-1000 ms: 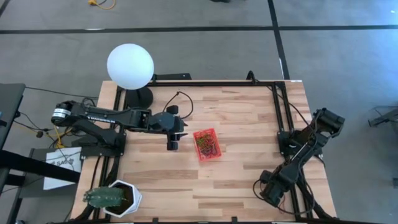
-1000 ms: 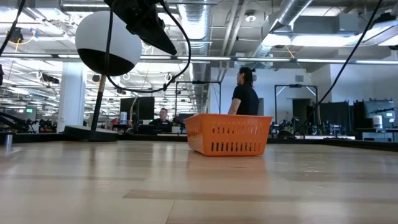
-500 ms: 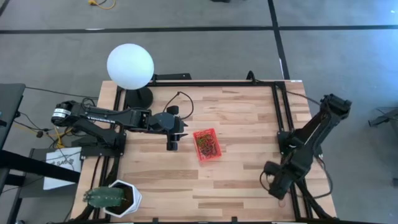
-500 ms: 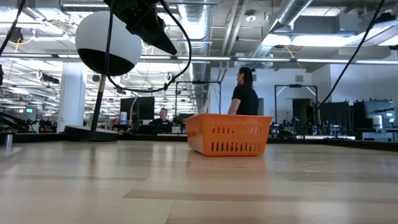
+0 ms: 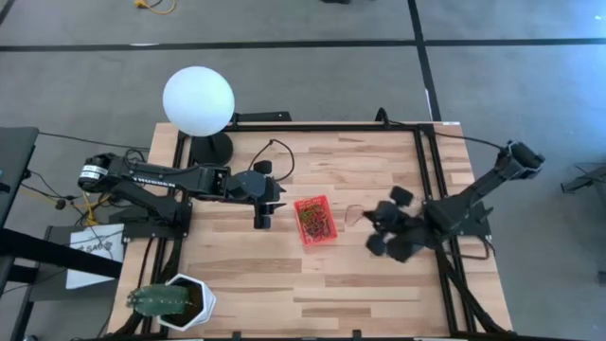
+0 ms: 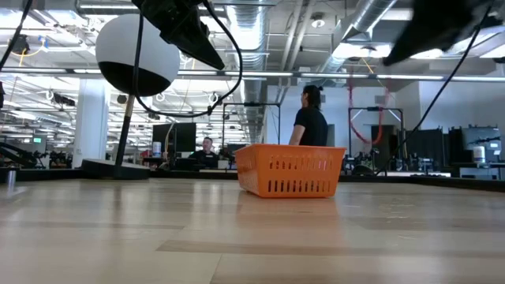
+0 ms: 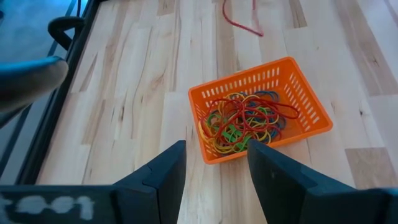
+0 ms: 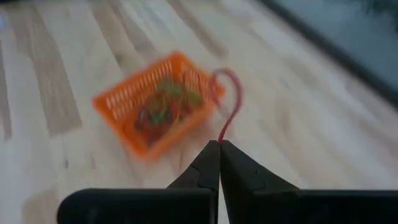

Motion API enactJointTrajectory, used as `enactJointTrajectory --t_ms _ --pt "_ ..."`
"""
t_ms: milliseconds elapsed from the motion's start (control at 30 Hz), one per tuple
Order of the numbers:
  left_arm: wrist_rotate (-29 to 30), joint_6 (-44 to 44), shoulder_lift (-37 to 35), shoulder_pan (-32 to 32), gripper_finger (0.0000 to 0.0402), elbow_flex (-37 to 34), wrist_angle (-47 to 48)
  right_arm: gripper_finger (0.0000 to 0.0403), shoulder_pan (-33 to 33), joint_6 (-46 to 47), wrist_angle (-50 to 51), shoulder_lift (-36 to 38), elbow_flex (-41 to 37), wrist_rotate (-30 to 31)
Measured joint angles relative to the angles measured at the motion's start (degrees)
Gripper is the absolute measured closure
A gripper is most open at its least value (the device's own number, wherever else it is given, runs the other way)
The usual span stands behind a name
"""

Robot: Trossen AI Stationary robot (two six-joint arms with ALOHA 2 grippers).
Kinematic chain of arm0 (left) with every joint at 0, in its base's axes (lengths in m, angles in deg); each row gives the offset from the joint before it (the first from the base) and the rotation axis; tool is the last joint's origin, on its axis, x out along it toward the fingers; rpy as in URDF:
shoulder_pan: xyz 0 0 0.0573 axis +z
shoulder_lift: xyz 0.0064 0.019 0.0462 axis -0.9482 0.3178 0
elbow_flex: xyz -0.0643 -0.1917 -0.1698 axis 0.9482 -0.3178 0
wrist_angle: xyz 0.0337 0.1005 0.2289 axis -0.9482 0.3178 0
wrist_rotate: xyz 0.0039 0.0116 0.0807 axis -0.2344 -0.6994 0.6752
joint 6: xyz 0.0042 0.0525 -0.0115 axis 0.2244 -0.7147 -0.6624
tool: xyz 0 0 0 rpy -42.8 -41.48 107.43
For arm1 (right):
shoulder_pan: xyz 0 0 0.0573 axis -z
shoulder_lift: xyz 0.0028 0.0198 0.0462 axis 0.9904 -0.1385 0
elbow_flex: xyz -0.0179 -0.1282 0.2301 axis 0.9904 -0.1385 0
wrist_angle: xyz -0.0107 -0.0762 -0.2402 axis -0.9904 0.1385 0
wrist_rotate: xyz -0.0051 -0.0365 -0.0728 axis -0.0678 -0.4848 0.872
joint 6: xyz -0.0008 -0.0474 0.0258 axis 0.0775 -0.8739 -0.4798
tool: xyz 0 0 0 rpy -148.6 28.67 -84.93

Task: Pick and place items into bin
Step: Put the red rubber band into the orange bin

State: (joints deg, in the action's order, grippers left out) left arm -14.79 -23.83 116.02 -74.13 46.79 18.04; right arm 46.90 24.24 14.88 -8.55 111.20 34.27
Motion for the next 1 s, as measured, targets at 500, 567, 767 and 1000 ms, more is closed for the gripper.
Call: enactJointTrajectory --t_ms 500,567,767,1000 --pt "3.49 3.51 0.02 -0.02 0.0239 0.01 0.39 0.0403 19.33 -38.53 -39.25 -13.28 0.09 -11.97" --pt "6.13 5.41 0.0 0.0 0.0239 0.02 1.41 0.0403 20.54 -39.16 -41.06 -14.66 0.09 -15.97" --pt "12.04 10.05 0.02 0.02 0.0239 0.02 6.17 0.0401 22.11 -39.31 -40.12 -17.24 0.09 -18.61" --pt "12.04 14.87 0.02 0.02 0.0239 0.04 9.16 0.0387 21.6 -38.24 -39.76 -17.41 0.06 -18.85"
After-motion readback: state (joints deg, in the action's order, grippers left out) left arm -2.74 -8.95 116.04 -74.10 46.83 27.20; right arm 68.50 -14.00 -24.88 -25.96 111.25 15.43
